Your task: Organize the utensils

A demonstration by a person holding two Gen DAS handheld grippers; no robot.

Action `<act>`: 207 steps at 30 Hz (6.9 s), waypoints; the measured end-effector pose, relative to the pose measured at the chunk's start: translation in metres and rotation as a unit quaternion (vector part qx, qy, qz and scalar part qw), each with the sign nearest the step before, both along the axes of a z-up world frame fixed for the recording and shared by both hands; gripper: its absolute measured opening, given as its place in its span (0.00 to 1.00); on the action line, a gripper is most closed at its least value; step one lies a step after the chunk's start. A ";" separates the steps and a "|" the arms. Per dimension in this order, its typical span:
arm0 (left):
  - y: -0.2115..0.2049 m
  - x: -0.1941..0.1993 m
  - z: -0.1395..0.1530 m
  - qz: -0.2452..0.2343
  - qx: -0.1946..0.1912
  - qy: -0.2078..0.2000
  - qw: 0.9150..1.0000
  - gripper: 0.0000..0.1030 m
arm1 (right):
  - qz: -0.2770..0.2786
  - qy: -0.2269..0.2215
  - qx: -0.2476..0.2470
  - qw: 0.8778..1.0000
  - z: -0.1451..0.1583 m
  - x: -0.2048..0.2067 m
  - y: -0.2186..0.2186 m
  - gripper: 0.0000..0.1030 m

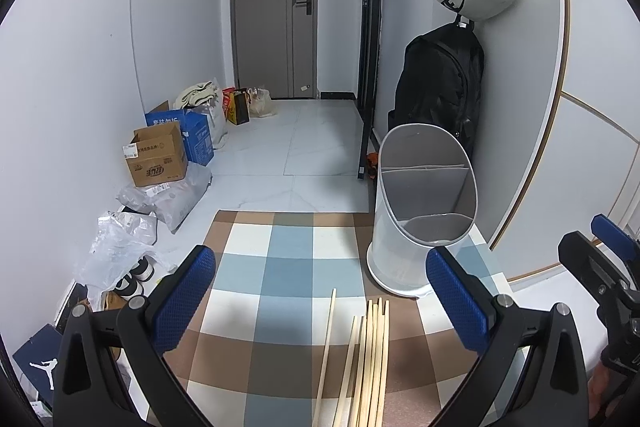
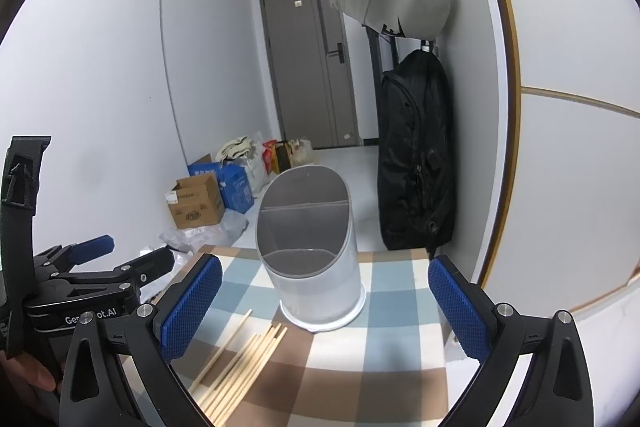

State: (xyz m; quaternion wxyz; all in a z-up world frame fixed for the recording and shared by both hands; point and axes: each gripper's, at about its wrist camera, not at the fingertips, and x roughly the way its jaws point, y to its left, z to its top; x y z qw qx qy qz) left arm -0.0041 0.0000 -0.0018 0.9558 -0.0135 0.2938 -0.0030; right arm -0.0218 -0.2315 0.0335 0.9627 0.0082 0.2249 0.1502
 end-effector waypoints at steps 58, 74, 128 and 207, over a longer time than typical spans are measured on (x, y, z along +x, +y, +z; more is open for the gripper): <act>0.012 0.028 -0.033 -0.010 -0.010 0.098 0.995 0.99 | 0.001 0.043 -0.017 0.999 -0.010 0.015 0.007 1.00; 0.008 0.089 -0.101 -0.052 0.005 0.291 0.955 0.75 | 0.004 0.166 0.018 0.986 -0.039 0.059 -0.012 0.96; 0.074 0.063 -0.030 -0.053 -0.204 0.204 0.956 0.00 | 0.040 0.343 -0.014 0.938 -0.129 0.100 0.092 0.24; 0.033 0.021 0.064 -0.048 -0.143 0.036 0.988 0.01 | 0.074 0.064 0.066 0.993 0.045 0.035 0.025 0.02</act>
